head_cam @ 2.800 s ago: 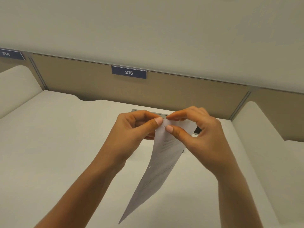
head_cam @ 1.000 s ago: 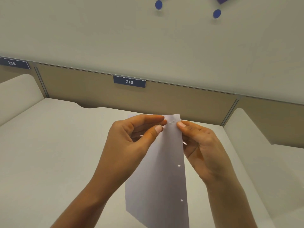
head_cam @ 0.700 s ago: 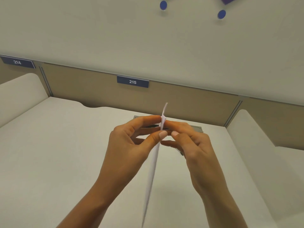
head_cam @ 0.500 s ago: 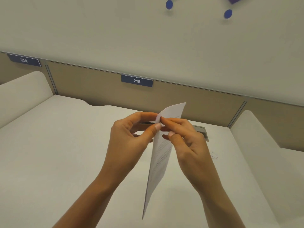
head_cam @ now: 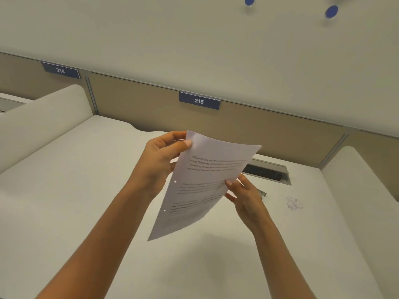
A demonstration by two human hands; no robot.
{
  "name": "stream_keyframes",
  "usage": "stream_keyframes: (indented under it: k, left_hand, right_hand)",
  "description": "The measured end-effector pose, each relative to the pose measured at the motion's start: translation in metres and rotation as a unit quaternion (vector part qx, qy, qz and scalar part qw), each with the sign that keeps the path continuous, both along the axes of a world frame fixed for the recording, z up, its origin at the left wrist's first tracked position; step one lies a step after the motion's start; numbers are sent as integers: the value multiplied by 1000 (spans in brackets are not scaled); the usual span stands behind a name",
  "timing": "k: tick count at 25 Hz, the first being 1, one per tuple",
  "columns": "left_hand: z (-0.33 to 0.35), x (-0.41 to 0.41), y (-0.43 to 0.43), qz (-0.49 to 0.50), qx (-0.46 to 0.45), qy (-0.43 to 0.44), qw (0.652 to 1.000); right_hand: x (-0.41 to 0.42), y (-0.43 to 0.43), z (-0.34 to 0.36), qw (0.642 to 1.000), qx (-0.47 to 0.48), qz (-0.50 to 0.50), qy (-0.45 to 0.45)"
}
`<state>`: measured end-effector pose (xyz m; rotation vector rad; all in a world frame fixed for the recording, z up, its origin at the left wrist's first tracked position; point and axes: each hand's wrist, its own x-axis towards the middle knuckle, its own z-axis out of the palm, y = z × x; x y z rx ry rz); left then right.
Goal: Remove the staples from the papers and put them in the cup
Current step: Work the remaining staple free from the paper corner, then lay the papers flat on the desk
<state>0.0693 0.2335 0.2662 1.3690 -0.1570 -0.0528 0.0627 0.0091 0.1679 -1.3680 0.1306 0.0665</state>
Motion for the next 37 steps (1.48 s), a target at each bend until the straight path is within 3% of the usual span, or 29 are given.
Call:
stream_keyframes:
  k: [4, 10, 18, 28, 37]
  left_hand:
    - [-25, 24, 33, 55, -39, 50, 996]
    - [-116, 52, 80, 79, 79, 166, 980]
    - [-227, 48, 126, 148, 207, 308, 917]
    - [-247, 49, 142, 113, 433, 260, 855]
    - [-257, 52, 143, 93, 516, 229, 820]
  right_hand:
    - [3, 26, -27, 999, -29, -16, 24]
    - [17, 60, -72, 990, -1, -59, 131]
    - [21, 108, -127, 964, -15, -80, 253]
    - [25, 136, -175, 931, -153, -103, 315]
    - [6, 141, -180, 902, -312, -110, 279]
